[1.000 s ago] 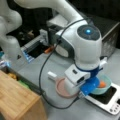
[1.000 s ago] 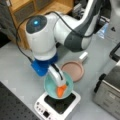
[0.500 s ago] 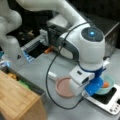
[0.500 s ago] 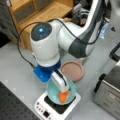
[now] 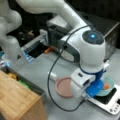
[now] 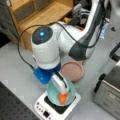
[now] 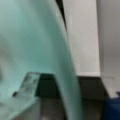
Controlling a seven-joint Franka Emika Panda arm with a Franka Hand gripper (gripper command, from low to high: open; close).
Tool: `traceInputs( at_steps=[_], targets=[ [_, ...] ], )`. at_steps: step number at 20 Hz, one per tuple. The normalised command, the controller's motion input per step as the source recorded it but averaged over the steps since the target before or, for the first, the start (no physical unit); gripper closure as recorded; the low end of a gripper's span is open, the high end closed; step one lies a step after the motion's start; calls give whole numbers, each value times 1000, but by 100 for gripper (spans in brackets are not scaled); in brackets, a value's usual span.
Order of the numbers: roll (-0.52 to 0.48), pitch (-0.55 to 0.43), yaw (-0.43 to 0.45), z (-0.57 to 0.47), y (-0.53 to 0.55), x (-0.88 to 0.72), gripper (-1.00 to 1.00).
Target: Pick up the pan. Place the pan on the table. Pick up the bowl. Place the bowl on the stove.
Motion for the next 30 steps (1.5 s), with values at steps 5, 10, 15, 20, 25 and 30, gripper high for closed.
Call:
traceInputs(
  at_steps=[5,10,15,20,25,30],
  targets=[
    [-249,-41,170,-159,-26,12,100],
    [-264,-23,166,-186,6,-16,100],
    [-326,15,159,-191,49,-30,100],
    [-365,25,170,-209,107,-24,-100],
    [-322,1,146,-271,141,-34,-100],
    [-293,-20,130,-298,151,-54,-100]
  ],
)
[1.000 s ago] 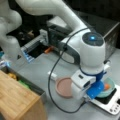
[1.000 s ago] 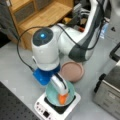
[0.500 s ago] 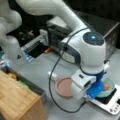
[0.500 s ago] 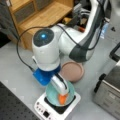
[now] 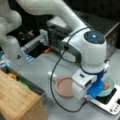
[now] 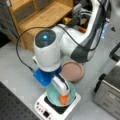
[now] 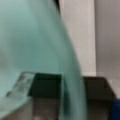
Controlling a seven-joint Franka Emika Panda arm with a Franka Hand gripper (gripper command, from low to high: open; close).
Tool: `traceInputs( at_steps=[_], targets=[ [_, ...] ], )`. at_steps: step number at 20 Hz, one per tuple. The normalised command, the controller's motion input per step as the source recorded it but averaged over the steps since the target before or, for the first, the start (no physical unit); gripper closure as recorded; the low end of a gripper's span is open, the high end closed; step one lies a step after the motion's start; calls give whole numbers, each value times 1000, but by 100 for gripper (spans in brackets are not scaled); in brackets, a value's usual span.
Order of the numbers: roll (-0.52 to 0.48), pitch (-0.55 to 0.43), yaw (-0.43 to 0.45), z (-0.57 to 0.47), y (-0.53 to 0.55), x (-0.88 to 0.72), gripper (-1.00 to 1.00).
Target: Pick up the pan. Place the pan on the table. Pick up the bowl. Place the bowl on the stove.
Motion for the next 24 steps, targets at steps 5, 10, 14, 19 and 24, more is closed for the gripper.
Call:
traceInputs(
  at_steps=[5,10,14,19,24],
  targets=[
    [-261,-50,107,-127,89,-41,-100],
    [-228,-60,75,-14,30,-54,-100],
    [-207,-64,71,-15,3,-111,-100],
    [-178,-55,77,4,-7,-193,-100],
    [-142,-63,82,40,-14,-299,-100]
  ],
)
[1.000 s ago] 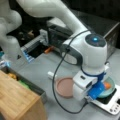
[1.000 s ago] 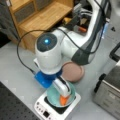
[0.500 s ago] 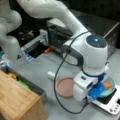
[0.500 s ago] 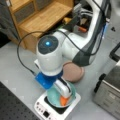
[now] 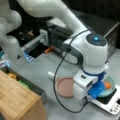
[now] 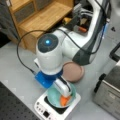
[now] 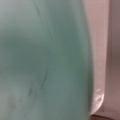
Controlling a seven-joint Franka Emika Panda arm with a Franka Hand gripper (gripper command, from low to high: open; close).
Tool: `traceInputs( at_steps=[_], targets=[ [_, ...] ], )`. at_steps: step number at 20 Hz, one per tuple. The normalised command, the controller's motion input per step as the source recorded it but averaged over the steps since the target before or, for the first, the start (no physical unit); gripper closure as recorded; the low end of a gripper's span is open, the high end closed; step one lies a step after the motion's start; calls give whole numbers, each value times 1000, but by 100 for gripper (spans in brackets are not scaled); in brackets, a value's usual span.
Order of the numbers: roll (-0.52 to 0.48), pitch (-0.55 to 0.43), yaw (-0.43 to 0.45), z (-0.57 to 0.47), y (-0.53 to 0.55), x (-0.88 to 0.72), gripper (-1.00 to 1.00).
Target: Pick up the pan. Place the pan on the table. Pick up the bowl. Place the bowl on the stove.
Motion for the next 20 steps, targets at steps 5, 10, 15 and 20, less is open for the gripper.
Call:
traceInputs(
  at_steps=[5,10,15,20],
  targets=[
    [-80,-71,90,85,-14,-400,-100],
    [-40,-77,87,49,-5,-448,-100],
    [-13,-84,75,-22,2,-337,-100],
    [-3,-98,116,-62,-2,-209,-100]
  ],
)
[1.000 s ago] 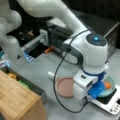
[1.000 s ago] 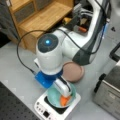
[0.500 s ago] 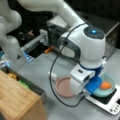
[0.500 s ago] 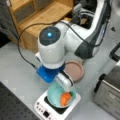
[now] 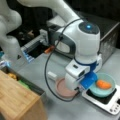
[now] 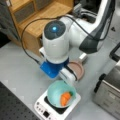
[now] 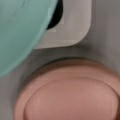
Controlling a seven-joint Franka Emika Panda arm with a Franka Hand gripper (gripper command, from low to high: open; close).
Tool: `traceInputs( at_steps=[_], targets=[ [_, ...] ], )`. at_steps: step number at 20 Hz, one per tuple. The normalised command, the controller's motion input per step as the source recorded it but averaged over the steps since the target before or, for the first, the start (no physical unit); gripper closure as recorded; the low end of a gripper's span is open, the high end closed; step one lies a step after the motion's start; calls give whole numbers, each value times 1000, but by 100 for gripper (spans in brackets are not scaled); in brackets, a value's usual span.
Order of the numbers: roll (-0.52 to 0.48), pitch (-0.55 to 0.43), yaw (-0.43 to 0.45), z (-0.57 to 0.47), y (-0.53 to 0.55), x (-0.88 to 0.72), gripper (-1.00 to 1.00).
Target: Pick up the pan. Place the pan on the table. Pick up the bowl. Place the bowl on the stove.
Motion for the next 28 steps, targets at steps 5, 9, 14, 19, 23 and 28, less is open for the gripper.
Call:
traceInputs(
  at_steps=[5,9,14,19,23,28],
  targets=[
    [50,-142,328,-85,20,-364,-100],
    [75,-177,174,-101,41,-614,-100],
    [91,-211,80,-126,20,-658,-100],
    [133,-279,33,-212,-29,-614,-100],
    [181,-283,-2,-264,-90,-635,-100],
    [193,-270,-36,-200,-169,-615,-100]
  ],
)
